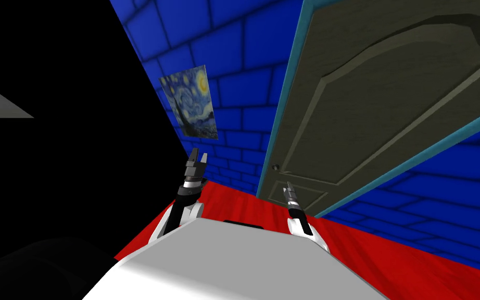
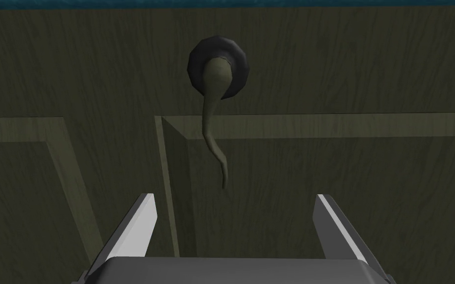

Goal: Pull the door open

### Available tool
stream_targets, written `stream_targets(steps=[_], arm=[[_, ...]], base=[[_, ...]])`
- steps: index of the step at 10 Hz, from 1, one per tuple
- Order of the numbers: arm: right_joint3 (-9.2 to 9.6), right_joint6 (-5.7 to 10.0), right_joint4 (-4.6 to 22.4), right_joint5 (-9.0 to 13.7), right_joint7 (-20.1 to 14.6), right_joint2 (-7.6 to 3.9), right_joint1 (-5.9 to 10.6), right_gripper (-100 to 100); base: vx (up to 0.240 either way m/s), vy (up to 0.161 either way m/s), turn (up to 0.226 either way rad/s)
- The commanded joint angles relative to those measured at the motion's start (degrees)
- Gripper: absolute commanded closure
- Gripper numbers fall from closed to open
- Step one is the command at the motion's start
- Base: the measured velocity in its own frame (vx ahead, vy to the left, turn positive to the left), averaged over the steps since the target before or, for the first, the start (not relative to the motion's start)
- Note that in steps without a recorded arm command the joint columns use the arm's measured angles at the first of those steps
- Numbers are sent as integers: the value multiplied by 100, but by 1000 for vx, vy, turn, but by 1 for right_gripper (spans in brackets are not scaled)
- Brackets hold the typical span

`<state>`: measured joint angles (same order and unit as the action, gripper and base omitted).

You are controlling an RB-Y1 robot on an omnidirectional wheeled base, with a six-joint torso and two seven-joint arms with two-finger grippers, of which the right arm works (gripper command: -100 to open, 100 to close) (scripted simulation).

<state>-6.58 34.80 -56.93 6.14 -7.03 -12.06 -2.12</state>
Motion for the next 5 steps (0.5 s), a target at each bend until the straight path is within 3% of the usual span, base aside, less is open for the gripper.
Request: stream_targets(steps=[1, 3, 4, 5], arm=[[-11, 0, 165, 3, -30, -14, 68, -100], [-14, 23, 256, 5, -40, -27, 110, -100], [-79, 94, 367, 50, -133, -143, 85, -100], [-102, 117, 401, 67, -164, -185, 74, -100]], base=[[184, 6, 36], [112, -5, 15], [122, 23, 169], [204, 30, 111]])
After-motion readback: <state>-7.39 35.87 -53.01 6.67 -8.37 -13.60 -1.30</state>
